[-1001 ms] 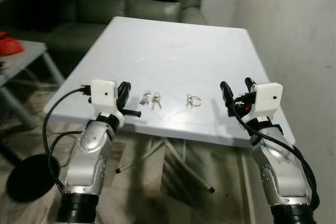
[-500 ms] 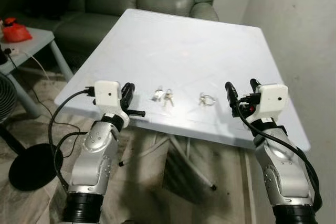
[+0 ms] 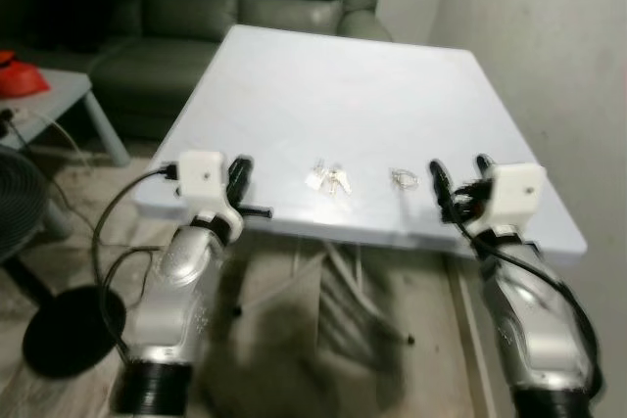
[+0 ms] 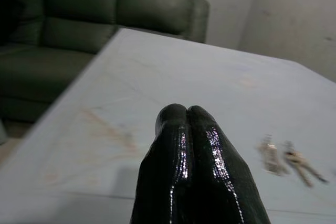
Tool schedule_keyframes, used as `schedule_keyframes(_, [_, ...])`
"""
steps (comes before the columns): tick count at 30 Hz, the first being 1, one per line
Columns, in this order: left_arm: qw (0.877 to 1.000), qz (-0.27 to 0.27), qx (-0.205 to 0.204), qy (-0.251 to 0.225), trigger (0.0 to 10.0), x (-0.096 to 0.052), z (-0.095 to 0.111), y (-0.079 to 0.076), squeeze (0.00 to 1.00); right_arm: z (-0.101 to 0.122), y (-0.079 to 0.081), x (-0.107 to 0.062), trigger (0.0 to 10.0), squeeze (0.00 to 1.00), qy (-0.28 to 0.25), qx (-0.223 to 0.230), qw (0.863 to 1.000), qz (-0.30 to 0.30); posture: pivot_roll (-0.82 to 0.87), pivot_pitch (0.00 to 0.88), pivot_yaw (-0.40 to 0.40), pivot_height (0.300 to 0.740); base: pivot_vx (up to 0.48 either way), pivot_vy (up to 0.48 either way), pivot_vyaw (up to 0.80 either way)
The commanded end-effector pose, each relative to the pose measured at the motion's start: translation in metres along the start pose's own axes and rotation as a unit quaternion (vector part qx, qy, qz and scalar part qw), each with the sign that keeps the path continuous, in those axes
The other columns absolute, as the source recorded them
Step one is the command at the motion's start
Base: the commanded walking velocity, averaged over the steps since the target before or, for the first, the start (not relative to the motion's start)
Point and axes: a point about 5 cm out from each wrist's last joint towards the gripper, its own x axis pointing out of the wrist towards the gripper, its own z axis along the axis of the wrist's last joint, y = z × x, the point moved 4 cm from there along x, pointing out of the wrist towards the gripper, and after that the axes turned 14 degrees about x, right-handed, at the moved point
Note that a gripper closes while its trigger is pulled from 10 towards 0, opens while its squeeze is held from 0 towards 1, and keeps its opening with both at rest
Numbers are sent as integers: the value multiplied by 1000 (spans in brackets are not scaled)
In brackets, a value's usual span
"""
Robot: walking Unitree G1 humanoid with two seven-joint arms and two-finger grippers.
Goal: Hang keys on a hook
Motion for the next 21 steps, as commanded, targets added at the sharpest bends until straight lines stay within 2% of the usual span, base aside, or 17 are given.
schedule_keyframes(1, [1000,-16,-3,-8,10000,3,6,-11,0,3,-10,-3,10000,0,0,-4,1000,-13,-17,67,-55,740,0,480,0])
schedule_keyframes(12, [1000,-12,-6,-4,10000,3,4,-11,0,2,-9,-3,10000,0,2,-5,1000,-10,-19,67,-60,740,0,464,0])
schedule_keyframes(17, [1000,-8,-25,12,10000,3,0,-11,0,2,-10,-4,10000,0,3,-5,1000,-10,-19,65,-63,740,0,0,0])
schedule_keyframes(21, [1000,-9,-20,-3,10000,2,5,-10,0,2,-10,-3,10000,0,5,-6,1000,-9,-17,60,-66,740,0,0,0])
